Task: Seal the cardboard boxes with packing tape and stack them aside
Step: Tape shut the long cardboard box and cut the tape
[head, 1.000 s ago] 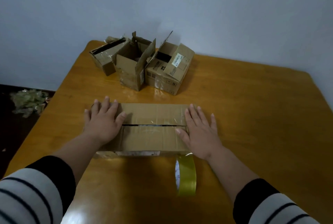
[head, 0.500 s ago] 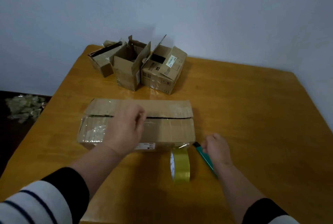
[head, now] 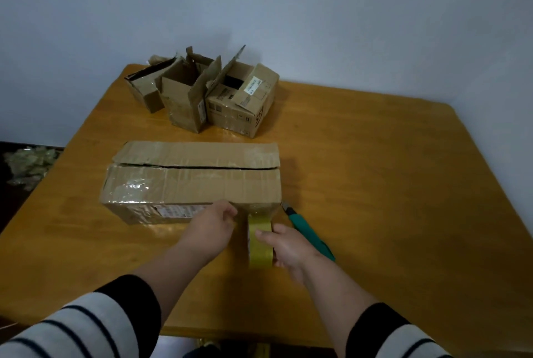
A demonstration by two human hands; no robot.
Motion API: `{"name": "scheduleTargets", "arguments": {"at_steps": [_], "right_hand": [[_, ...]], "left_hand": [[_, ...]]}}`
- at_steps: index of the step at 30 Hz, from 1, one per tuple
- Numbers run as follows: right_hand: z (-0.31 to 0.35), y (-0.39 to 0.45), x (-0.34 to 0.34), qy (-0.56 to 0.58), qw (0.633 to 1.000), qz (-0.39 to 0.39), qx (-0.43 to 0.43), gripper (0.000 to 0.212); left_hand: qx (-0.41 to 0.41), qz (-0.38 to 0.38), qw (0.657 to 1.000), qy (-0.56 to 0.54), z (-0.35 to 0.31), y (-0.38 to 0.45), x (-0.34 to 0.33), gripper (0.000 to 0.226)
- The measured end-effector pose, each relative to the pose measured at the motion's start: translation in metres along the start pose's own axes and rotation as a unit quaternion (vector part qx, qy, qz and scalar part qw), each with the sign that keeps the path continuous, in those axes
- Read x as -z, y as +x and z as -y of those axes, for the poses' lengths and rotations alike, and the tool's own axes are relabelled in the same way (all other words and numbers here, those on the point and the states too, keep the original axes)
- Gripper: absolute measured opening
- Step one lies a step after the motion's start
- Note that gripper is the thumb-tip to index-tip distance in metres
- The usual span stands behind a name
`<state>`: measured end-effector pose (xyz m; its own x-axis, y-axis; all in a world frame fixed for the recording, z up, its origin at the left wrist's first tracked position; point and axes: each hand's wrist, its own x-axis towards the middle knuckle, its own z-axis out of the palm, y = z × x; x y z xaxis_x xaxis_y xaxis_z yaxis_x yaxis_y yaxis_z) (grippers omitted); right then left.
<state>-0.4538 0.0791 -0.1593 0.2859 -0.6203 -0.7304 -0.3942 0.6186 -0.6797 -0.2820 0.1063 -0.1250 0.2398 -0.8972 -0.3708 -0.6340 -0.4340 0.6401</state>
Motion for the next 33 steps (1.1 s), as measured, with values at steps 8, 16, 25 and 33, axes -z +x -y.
{"name": "scheduleTargets", "arguments": {"at_steps": [8,16,25,33], "right_hand": [[-0.019,-0.011,0.006,0.015,0.999,0.031,-0.005,0.028],[-0.017,-0.017,0.007,-0.016,0.999,0.039,0.026,0.022],[-0.012,-0.026,0.009,-0.072,0.993,0.079,0.057,0.008],[0.014,-0.029,0.008,-0.104,0.986,0.104,0.077,0.018]], "left_hand": [[0.044,-0.013,0.999,-0.023,-0.02,0.008,-0.021,0.03],[0.033,0.076,0.973,-0.217,-0.031,-0.001,-0.027,0.026],[0.0,0.142,0.983,-0.114,-0.02,-0.004,-0.014,0.026],[-0.063,0.097,0.993,-0.014,-0.014,-0.007,0.014,0.003]]}}
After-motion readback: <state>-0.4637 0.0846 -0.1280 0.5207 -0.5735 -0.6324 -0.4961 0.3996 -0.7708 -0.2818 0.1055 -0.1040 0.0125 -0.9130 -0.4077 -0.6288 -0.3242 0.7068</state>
